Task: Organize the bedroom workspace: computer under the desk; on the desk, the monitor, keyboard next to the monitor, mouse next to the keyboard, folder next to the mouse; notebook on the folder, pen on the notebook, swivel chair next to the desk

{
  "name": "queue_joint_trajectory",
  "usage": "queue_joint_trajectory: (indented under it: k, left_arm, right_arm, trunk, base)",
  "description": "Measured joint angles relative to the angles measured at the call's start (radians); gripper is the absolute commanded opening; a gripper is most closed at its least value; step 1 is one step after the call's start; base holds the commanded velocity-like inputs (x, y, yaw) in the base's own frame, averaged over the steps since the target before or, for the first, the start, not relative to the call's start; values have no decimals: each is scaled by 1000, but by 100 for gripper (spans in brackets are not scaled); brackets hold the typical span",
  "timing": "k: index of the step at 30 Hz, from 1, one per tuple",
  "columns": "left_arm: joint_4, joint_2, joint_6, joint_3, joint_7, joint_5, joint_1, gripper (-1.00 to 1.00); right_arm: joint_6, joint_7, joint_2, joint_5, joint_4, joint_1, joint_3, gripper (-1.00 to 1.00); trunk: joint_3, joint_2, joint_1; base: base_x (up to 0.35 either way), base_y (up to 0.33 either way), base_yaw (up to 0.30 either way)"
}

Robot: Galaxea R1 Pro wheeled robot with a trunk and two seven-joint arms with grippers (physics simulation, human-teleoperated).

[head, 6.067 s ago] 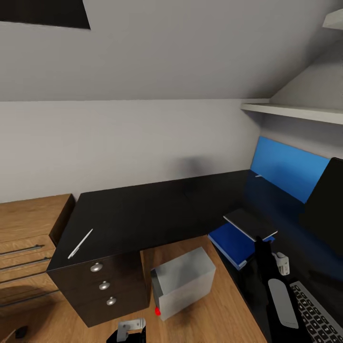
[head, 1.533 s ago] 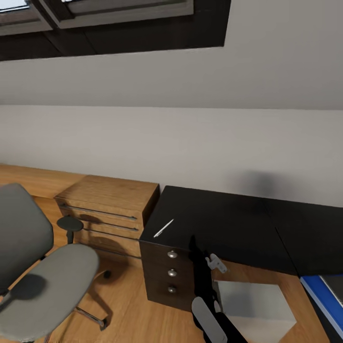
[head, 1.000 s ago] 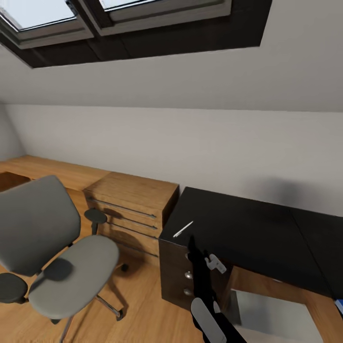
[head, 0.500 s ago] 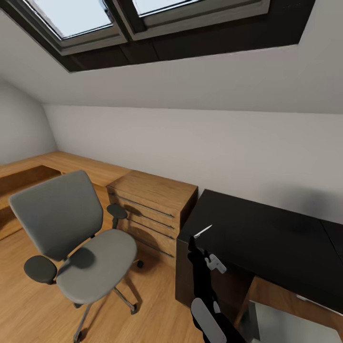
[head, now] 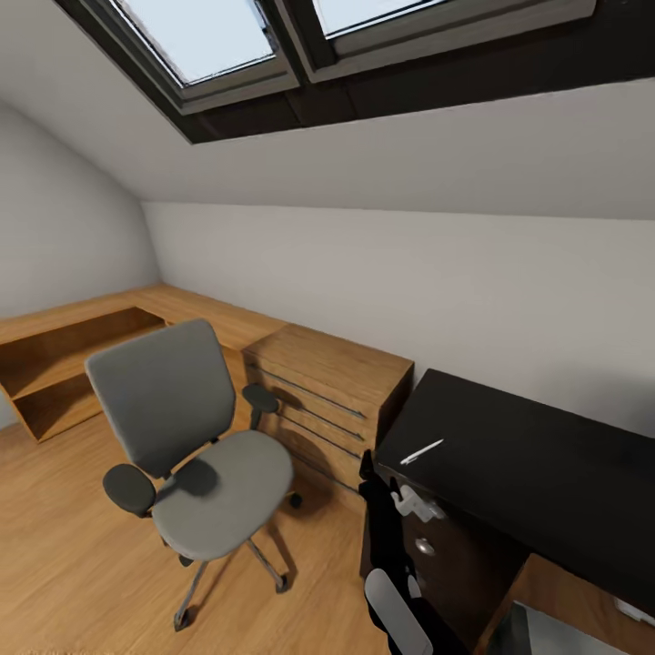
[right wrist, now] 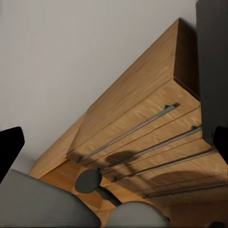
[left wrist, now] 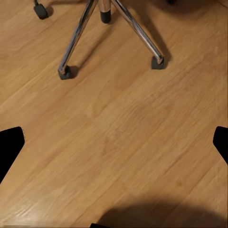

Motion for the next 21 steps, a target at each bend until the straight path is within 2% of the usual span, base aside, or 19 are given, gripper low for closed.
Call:
queue_joint_trajectory:
  k: [5,15,18,21]
  left_arm:
    - [0,0,0,0,0,0,0,100]
    - [0,1,-1,0,1,0,0,100]
    - [0,1,-2,-1,2,0,0,100]
    - [0,1,-1,-2,2,1,0,100]
  right_arm:
    - [-1,1,-1,-4,-2,0,-1,100]
    - [-1,-2,-6,1,-5,0,-8,100]
    - [3,-31,-7,15,0,-7,-10,100]
    - [8,-109,-7,57,1,-25,-10,100]
  trunk:
    - [1,0,0]
    - [1,0,0]
    - [1,0,0]
    - [1,0,0]
  base:
    - [0,0,103]
    - [0,0,12]
    - [0,0,0]
    - [0,0,0]
